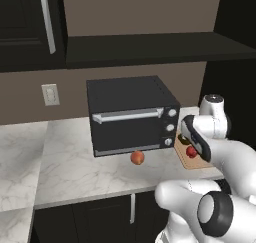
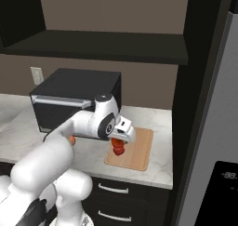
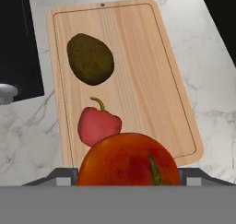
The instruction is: Place the avocado, onion, tomato, and bell pepper on the cutting board.
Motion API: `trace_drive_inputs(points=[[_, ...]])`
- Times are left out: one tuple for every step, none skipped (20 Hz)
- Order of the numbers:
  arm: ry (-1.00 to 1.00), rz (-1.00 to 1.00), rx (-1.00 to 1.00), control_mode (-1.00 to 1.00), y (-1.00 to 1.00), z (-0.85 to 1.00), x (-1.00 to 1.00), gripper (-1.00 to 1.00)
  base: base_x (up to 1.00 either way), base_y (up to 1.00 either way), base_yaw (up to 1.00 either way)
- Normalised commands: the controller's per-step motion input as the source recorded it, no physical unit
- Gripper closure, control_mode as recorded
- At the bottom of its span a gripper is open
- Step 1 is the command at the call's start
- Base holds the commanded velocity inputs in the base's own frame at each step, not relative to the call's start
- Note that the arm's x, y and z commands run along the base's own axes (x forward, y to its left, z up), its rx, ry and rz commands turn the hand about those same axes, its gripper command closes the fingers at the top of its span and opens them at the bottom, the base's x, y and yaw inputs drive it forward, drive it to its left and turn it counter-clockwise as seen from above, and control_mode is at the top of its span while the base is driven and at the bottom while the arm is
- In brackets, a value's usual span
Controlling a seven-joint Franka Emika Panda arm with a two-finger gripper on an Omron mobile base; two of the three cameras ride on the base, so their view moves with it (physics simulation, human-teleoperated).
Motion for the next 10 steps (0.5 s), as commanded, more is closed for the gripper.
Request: trace_drive_inputs(points=[[0.00,-0.02,0.00,-1.00,-0.55,0.02,0.24,1.00,0.00,0.00,0.00],[0.00,-0.02,0.00,-1.00,-0.49,0.00,0.24,1.00,0.00,0.00,0.00],[0.00,-0.01,-0.01,-1.00,-0.45,0.00,0.21,1.00,0.00,0.00,0.00],[0.00,-0.01,0.00,-1.00,-0.41,0.00,0.25,1.00,0.00,0.00,0.00],[-0.04,-0.01,0.00,-1.00,-0.40,0.00,0.17,1.00,0.00,0.00,0.00],[-0.07,-0.05,0.00,-1.00,-0.39,0.00,0.16,1.00,0.00,0.00,0.00],[-0.11,-0.07,0.00,-1.00,-0.33,0.00,0.18,1.00,0.00,0.00,0.00],[-0.10,-0.07,0.01,-1.00,-0.29,0.00,0.25,1.00,0.00,0.00,0.00],[-0.05,-0.07,0.00,-1.00,-0.20,0.00,0.35,1.00,0.00,0.00,0.00],[-0.03,-0.04,0.02,-1.00,-0.23,0.00,0.37,1.00,0.00,0.00,0.00]])
